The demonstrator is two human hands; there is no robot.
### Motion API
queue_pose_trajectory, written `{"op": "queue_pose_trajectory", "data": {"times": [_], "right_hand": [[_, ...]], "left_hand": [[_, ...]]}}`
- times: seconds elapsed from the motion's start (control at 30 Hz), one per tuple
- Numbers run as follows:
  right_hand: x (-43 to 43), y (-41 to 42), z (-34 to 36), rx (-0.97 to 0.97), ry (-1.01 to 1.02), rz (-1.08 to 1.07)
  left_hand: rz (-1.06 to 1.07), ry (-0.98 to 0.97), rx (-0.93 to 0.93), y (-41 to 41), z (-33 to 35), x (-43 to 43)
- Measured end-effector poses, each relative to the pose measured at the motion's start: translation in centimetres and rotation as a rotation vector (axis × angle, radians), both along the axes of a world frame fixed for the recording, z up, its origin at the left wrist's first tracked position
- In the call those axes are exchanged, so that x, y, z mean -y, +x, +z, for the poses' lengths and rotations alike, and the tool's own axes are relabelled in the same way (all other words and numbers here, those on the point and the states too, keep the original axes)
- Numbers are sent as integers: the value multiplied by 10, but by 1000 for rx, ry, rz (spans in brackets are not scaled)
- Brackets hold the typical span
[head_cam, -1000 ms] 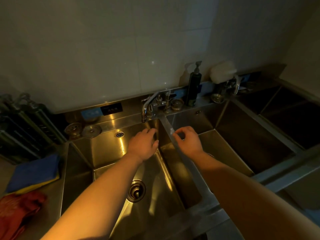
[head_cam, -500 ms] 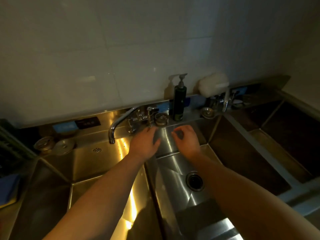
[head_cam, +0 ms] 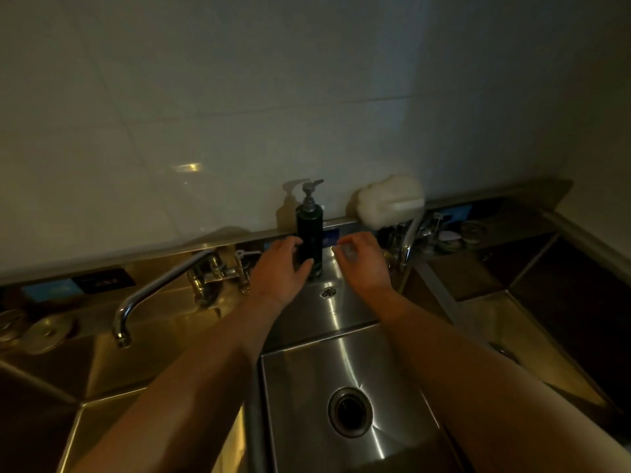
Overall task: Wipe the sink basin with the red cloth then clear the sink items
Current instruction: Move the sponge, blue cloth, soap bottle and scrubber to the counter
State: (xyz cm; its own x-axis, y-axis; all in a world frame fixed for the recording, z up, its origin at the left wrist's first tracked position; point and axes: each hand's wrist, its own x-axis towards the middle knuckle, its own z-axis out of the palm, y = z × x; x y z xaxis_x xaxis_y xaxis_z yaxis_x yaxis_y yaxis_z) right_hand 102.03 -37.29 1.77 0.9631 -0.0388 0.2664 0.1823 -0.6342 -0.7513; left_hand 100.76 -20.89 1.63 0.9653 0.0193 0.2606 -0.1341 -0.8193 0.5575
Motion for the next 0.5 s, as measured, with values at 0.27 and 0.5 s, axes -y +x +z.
{"op": "queue_pose_trajectory", "data": {"times": [0.27, 0.5], "right_hand": [[25, 42, 5, -12, 13, 0], [43, 75, 15, 95, -130, -6]], "left_hand": [[68, 8, -21, 34, 3, 34], [193, -39, -28, 60, 9, 51]]}}
